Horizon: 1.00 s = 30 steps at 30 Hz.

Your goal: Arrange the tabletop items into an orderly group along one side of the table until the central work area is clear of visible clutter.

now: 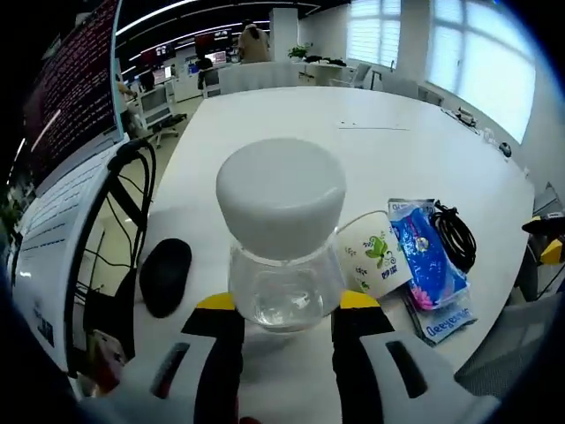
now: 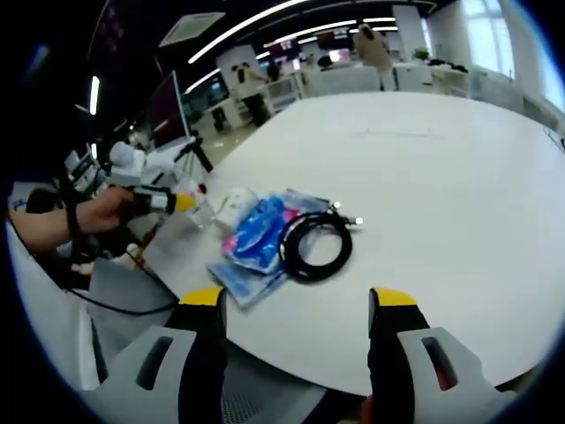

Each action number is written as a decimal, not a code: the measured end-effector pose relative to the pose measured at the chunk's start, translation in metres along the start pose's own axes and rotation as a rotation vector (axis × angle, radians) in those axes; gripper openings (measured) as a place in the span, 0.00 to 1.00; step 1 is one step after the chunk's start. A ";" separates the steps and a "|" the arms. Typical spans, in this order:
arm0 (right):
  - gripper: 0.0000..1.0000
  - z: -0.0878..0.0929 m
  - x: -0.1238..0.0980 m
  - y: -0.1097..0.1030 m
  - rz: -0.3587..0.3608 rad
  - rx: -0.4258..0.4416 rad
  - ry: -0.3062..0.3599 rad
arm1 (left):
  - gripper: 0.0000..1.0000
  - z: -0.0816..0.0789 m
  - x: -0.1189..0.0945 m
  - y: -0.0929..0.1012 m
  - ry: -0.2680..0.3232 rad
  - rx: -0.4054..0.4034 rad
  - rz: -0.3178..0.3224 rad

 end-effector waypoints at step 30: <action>0.63 0.003 -0.004 0.001 0.013 0.010 -0.004 | 0.38 -0.014 0.014 -0.009 0.051 -0.087 -0.036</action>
Point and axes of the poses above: the point that each gripper's makers call its tool centre point, and the gripper's own axes: x roughly forward along the fingers, y roughly to its right, z roughly out of its underside, the point moved 6 cm from there along -x, roughly backward along the fingers, and after that the axes turned 6 degrees about -y, right-handed, at the moved point
